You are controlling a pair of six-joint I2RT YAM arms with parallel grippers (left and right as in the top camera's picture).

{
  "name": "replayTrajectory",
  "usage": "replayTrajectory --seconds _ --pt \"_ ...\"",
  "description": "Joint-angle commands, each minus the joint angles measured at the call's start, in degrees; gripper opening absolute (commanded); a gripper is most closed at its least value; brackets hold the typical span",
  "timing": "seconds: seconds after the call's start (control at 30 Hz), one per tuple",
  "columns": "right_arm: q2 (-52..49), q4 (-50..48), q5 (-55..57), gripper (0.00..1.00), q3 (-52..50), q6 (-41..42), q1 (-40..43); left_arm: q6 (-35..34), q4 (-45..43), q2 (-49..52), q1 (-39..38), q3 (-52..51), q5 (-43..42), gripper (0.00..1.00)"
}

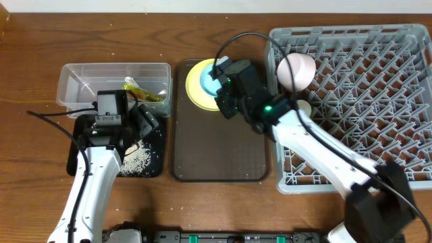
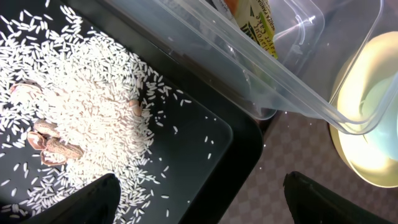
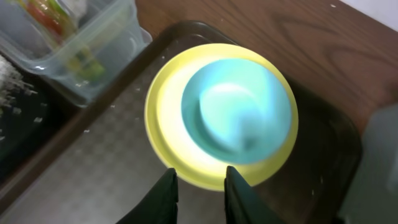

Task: Sort waste into correct bins and load items into the dishwasher rack
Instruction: 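Move the right gripper left to the blue bowl's rim and grip it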

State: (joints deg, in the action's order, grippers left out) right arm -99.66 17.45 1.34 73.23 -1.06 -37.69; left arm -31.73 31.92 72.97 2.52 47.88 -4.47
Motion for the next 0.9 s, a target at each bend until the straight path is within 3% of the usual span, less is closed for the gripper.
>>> replayTrajectory --seconds 0.0,0.43,0.87 --pt "-3.56 -3.15 1.40 0.29 0.52 -5.97 -0.50 -0.28 0.09 -0.37 0.20 -0.31 0.66 0.87" --pt "-16.79 -18.43 0.07 0.49 0.52 -10.40 -0.63 -0.28 0.07 -0.37 0.20 -0.31 0.66 0.87" --pt "-16.26 -19.54 -2.95 0.50 0.83 -10.40 -1.44 -0.28 0.07 -0.37 0.20 -0.31 0.66 0.87"
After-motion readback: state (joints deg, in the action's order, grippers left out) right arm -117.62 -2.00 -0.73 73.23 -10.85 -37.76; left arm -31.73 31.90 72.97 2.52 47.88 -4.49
